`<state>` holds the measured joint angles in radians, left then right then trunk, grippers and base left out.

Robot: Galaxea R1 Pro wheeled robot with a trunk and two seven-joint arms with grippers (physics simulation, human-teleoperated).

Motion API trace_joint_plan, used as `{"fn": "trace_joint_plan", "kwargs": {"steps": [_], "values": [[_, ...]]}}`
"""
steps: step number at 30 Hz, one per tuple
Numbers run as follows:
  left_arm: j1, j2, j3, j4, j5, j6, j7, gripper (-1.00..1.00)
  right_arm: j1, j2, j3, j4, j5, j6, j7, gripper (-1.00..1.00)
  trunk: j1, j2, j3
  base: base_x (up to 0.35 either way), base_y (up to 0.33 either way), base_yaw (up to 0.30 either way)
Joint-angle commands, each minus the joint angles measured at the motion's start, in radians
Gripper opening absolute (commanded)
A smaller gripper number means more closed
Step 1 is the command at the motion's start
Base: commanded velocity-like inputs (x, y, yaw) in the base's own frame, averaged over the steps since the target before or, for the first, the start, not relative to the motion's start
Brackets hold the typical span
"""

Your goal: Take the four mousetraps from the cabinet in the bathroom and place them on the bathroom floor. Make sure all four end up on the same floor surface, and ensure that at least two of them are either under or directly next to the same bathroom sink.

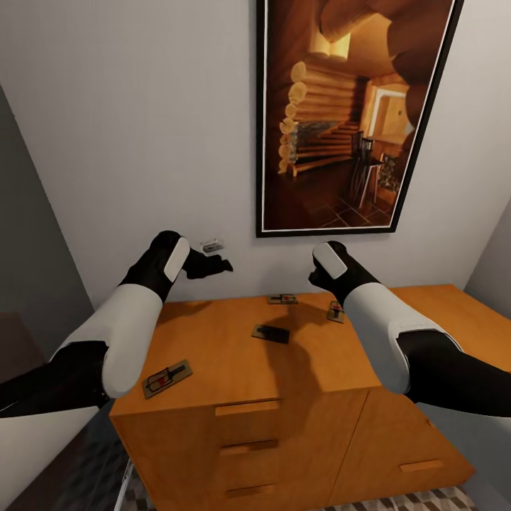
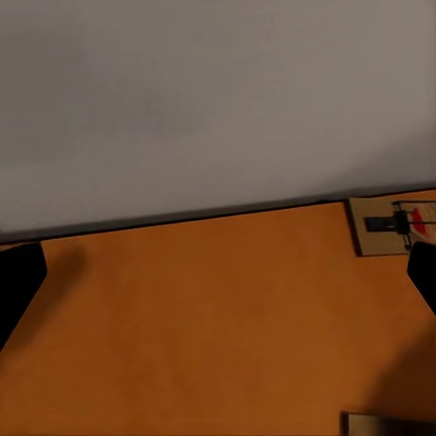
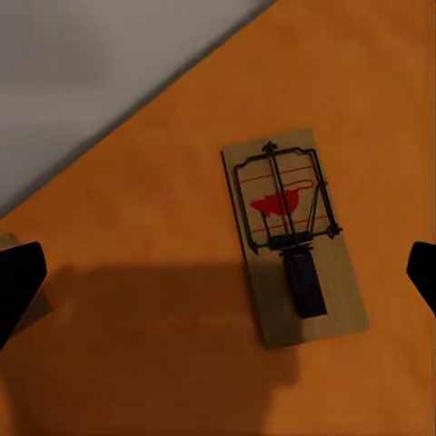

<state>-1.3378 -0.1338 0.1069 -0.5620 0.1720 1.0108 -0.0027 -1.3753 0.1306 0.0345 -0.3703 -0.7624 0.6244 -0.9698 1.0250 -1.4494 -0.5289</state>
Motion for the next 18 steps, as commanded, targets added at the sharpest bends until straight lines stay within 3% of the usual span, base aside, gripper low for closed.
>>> {"fn": "trace_joint_plan", "kwargs": {"steps": [1,18], "values": [[-0.001,-0.001,0.007,0.001,0.000,0.005,0.000,1.00,0.000,-0.001,0.004,-0.001,-0.005,0.008,-0.006,1.00,0.000,-0.001,-0.001,0.000,0.000,0.000],[0.000,-0.002,0.005,0.008,0.000,0.004,-0.023,1.00,0.001,-0.004,0.004,-0.001,-0.008,0.008,-0.007,1.00,0.000,-0.001,-0.001,0.000,0.000,0.000]]}}
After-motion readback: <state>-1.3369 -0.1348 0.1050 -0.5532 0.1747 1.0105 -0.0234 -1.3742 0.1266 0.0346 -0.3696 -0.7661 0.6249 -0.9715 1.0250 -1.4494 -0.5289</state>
